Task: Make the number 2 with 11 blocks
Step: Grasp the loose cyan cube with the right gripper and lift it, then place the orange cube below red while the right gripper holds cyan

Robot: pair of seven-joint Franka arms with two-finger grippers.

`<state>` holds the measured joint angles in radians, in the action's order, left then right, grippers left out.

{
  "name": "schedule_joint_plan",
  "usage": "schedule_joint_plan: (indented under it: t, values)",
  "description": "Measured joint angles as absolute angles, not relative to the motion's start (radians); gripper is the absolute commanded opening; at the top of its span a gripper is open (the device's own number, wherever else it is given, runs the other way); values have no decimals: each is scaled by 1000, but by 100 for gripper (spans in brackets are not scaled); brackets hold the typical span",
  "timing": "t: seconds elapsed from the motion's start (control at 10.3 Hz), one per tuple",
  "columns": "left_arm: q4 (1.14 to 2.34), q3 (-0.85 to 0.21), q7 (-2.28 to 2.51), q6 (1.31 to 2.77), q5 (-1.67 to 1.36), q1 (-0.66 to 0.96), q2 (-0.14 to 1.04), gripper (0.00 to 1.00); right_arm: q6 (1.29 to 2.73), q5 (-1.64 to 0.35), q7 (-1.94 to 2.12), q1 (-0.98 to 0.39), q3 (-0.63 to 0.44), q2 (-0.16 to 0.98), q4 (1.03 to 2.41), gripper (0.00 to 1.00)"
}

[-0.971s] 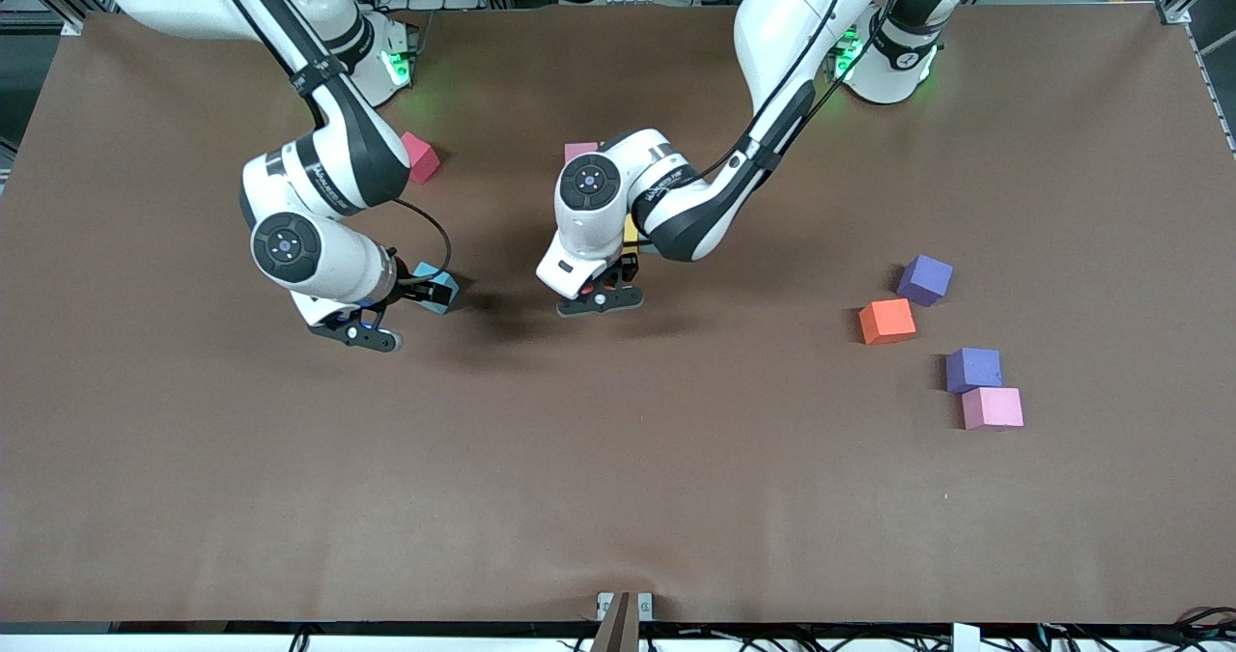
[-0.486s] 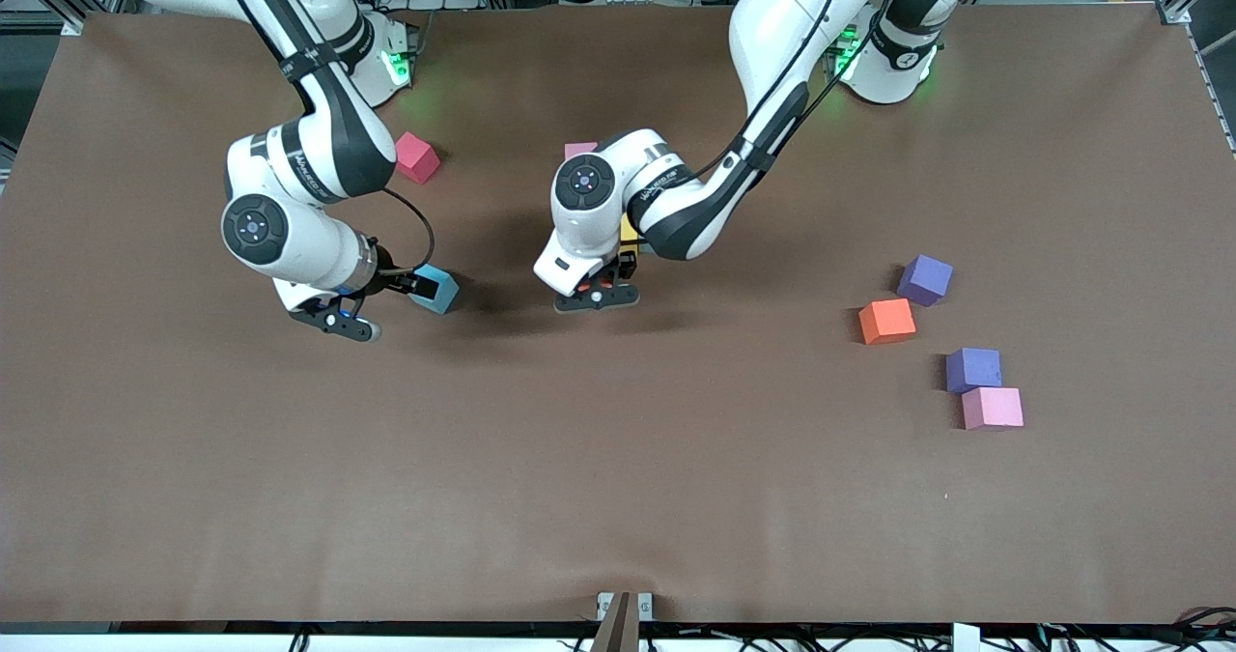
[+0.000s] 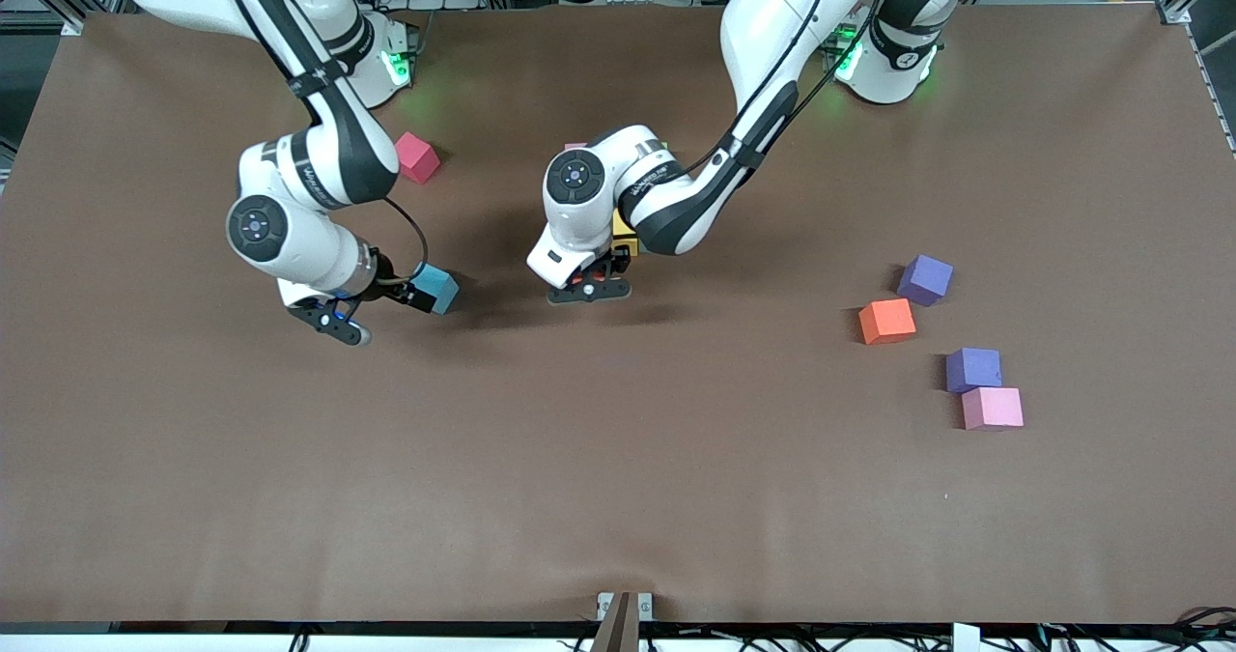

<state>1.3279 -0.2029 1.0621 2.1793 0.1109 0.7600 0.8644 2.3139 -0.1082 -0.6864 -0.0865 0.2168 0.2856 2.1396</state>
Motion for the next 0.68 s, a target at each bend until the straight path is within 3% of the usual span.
schedule_joint_plan:
  t: [0.29,0.68]
  values:
    - [1328,-203,1061,2179,111,774,870,32,2431,-108,-691,-119,213,327,2193,100]
    - [1328,-203,1061,2179,111,779,871,34,2454,-100,-691,-120,207,331,2218,100]
